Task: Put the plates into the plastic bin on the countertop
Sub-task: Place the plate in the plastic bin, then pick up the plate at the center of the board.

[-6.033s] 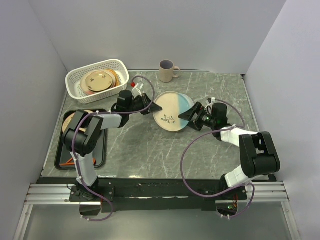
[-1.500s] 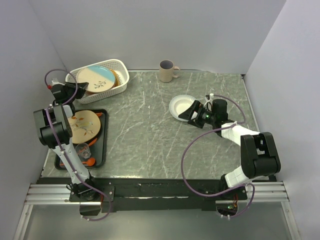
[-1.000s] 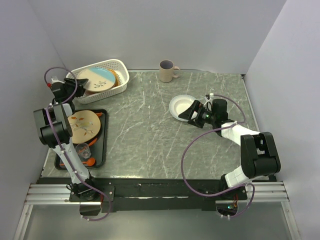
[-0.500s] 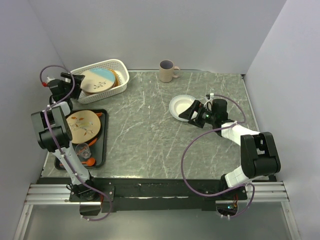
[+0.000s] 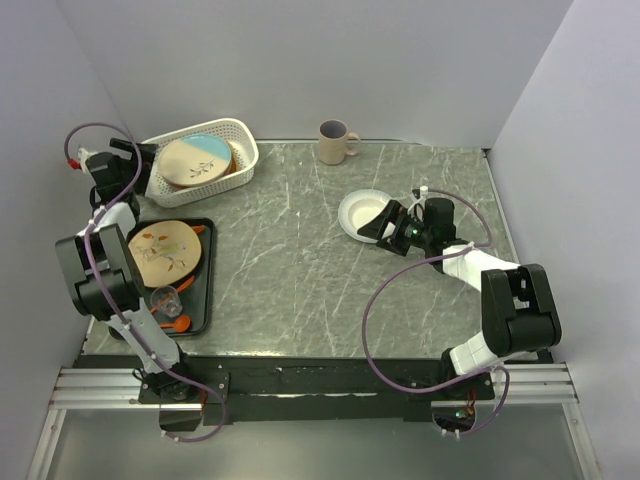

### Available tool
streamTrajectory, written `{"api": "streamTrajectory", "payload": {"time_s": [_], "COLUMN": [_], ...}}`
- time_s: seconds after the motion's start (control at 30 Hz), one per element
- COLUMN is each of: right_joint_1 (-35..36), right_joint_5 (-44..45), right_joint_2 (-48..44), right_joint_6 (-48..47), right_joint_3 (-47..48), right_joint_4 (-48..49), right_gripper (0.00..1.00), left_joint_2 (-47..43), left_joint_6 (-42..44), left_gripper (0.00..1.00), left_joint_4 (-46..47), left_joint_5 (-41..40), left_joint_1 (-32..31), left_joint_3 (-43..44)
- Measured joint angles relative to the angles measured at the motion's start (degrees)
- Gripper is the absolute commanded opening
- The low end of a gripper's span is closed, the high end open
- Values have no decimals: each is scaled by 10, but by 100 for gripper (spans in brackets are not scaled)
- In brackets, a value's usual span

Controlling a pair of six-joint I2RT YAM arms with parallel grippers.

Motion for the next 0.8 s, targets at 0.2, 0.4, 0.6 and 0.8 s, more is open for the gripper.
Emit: {"api": "streamTrajectory", "payload": {"time_s": [0.2,0.4,0.6,0.8], "right_joint_1": [0,0,-3,-15], "right_joint_5": [2,17,50,87], "right_joint_2": [0,-11,-56,-110], "right_joint_6": [0,-6,-9,-7], "right_joint_3": [0,0,-5,-30], "right_joint_4": [0,-13,-28,-26], "right_gripper": [100,99,98,96], "left_joint_2": [-42,-85,-118,-129], "left_joint_6": [24,52,83,108], "left_gripper": [99,99,99,99], "left_joint_4": [-2,-13,-28,-41], "left_joint_5": [9,29,47,51], "left_joint_1": [-16,-50,-127,-228], "left_joint_3": [-1,-6,-61,-109]}}
